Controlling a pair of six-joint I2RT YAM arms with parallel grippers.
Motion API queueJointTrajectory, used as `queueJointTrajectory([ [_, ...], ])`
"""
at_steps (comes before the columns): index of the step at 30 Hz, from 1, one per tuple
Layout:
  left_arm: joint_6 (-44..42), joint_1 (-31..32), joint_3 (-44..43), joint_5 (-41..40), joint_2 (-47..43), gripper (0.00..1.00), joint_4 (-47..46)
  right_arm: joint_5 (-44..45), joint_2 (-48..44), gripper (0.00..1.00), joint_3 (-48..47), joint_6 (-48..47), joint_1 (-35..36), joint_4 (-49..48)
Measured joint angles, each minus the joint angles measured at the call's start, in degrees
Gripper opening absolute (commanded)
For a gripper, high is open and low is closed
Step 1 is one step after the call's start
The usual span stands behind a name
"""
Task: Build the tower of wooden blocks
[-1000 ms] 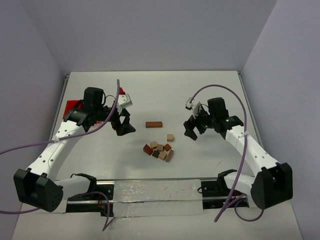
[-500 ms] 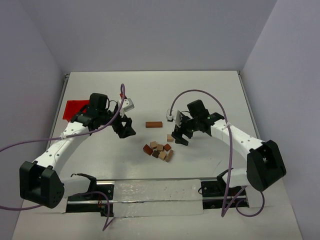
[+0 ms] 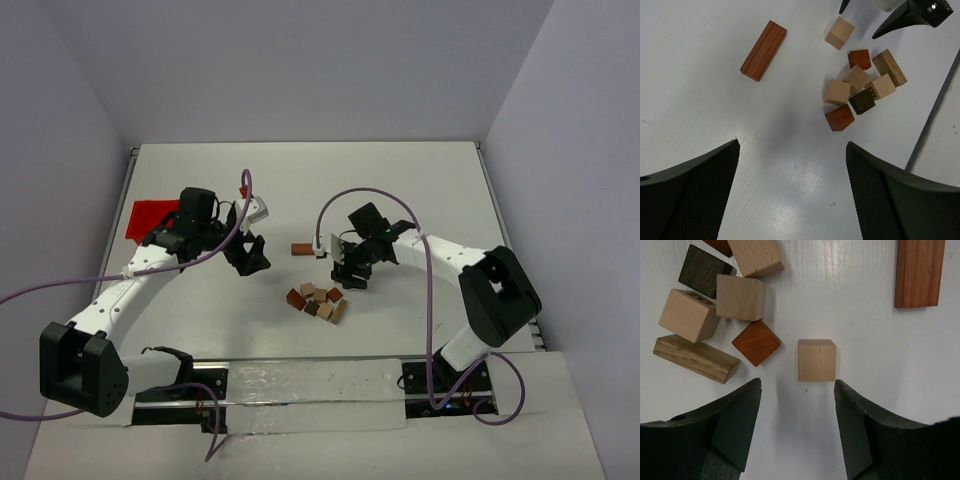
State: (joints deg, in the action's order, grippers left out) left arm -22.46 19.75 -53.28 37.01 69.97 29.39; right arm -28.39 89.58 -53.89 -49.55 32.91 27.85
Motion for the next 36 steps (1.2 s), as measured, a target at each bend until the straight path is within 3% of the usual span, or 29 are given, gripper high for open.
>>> queueJointTrajectory([
  [5,0.0,0.0,0.0,-1.0,0.0,0.92,-0.1,1.0,2.1,0.51,-0.9,-1.5,0.9,-0.4],
  [12,0.0,0.0,0.0,-1.7,0.0,0.92,-0.3,2.0,3.5,0.5,-1.7,-2.4,1.6,-2.2],
  [14,0.0,0.0,0.0,-1.9,0.0,0.92,-0.4,2.2,3.6,0.54,-1.7,-2.5,1.8,-2.7],
  [17,0.0,0.0,0.0,-2.1,0.0,0.93,-0.6,2.7,3.8,0.71,-1.7,-2.7,2.3,-3.0],
  [19,0.0,0.0,0.0,-2.1,0.0,0.92,-0.6,3.0,4.1,0.73,-1.7,-3.1,2.6,-3.1],
  [36,-0.1,0.0,0.0,-2.1,0.0,0.92,-0.6,4.2,6.5,0.69,-4.5,-4.2,2.9,-2.5],
])
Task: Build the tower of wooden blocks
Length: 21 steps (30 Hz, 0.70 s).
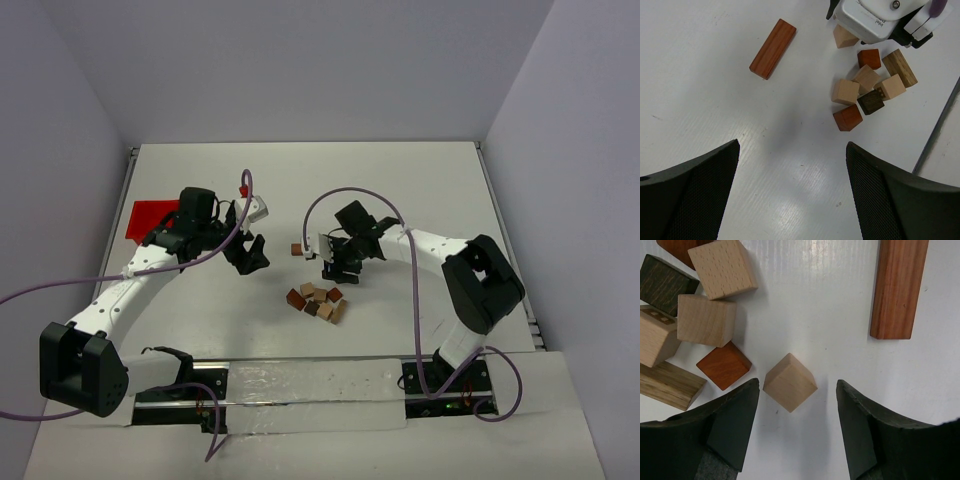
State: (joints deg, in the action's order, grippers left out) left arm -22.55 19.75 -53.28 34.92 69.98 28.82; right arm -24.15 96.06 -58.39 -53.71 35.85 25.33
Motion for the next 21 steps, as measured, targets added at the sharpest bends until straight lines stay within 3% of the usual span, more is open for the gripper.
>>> queueJointTrajectory([
  [3,-0.1,0.0,0.0,0.0,0.0,0.92,0.0,0.2,0.2,0.65,0.0,0.0,0.2,0.0],
  [9,-0.1,0.0,0.0,0.0,0.4,0.92,0.0,0.9,0.8,0.45,0.0,0.2,0.4,0.0],
  [21,-0.1,0.0,0.0,0.0,0.4,0.91,0.0,1.4,0.8,0.32,-0.1,-2.0,0.8,0.4],
])
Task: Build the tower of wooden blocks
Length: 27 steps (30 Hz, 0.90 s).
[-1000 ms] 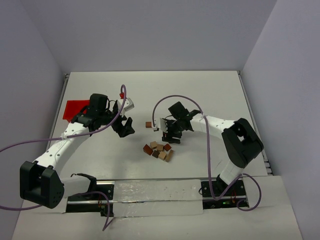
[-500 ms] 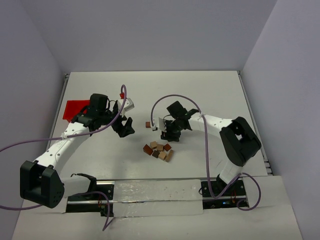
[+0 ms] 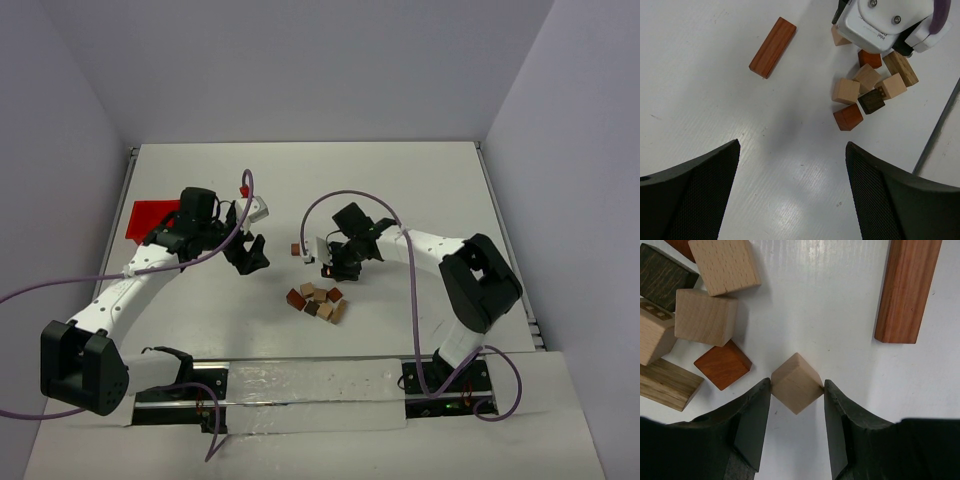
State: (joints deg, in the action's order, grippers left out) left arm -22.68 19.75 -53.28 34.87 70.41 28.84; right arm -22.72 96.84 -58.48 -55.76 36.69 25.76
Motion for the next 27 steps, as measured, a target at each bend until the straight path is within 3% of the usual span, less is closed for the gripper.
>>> queueJointTrajectory([
  [3,0.0,0.0,0.0,0.0,0.0,0.92,0.0,0.2,-0.3,0.33,0.0,-1.4,0.1,1.0],
  [5,-0.1,0.0,0.0,0.0,0.0,0.91,0.0,0.2,-0.7,0.39,0.0,-2.7,0.2,2.2],
  [8,-0.3,0.0,0.0,0.0,0.0,0.92,0.0,0.3,-1.7,0.64,0.0,-5.2,0.5,4.3],
  [10,-0.4,0.0,0.0,0.0,0.1,0.92,0.0,0.8,-2.1,0.91,0.0,-7.1,1.3,5.6],
  [11,-0.4,0.0,0.0,0.1,0.1,0.92,0.0,1.1,-2.1,0.99,0.0,-7.6,1.8,6.2],
  [20,-0.4,0.0,0.0,0.0,0.3,0.91,0.1,2.1,-2.6,0.99,-0.1,-3.0,3.8,6.9],
  [27,-0.4,0.0,0.0,0.0,0.3,0.91,0.1,3.0,-10.6,0.85,1.8,6.5,3.4,2.8],
])
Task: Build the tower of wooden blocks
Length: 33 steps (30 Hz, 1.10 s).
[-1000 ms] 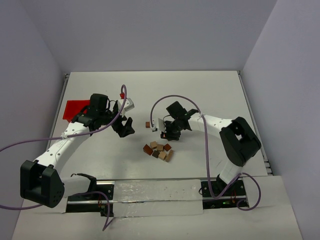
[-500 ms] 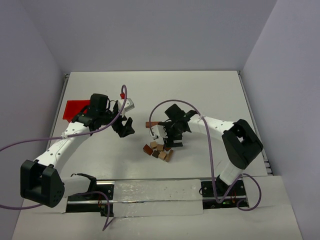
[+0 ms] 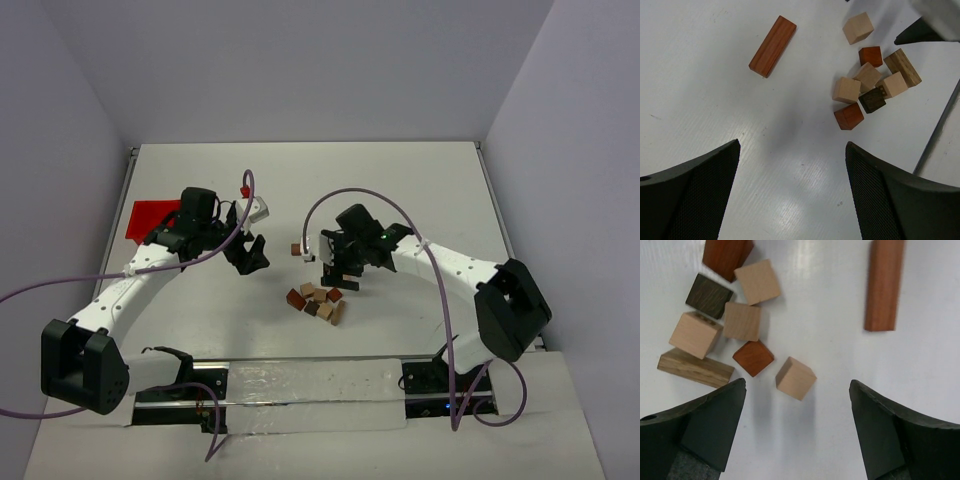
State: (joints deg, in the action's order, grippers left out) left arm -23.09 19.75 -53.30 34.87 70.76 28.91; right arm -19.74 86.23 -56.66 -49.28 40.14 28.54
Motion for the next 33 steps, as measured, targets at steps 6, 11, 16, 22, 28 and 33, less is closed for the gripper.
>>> queueJointTrajectory([
  [6,0.0,0.0,0.0,-0.2,0.0,0.9,0.0,3.7,-3.0,0.72,2.0,11.2,-1.2,-4.2],
  [11,0.0,0.0,0.0,-0.3,0.0,0.9,0.0,6.1,-3.1,0.71,5.0,19.6,-1.4,-4.7],
  [16,0.0,0.0,0.0,-0.3,0.0,0.9,0.0,7.5,-2.9,0.7,7.1,24.9,-1.4,-5.3],
  [22,0.0,0.0,0.0,-0.4,0.0,0.9,0.0,9.3,-0.7,0.62,7.3,28.4,-1.4,-7.2],
  [28,0.0,0.0,0.0,-0.4,0.0,0.9,0.0,10.0,1.6,0.59,7.2,30.3,-1.4,-8.5],
  [33,0.0,0.0,0.0,-0.5,0.1,0.9,0.0,10.4,3.0,0.56,7.2,30.8,-1.4,-8.9],
])
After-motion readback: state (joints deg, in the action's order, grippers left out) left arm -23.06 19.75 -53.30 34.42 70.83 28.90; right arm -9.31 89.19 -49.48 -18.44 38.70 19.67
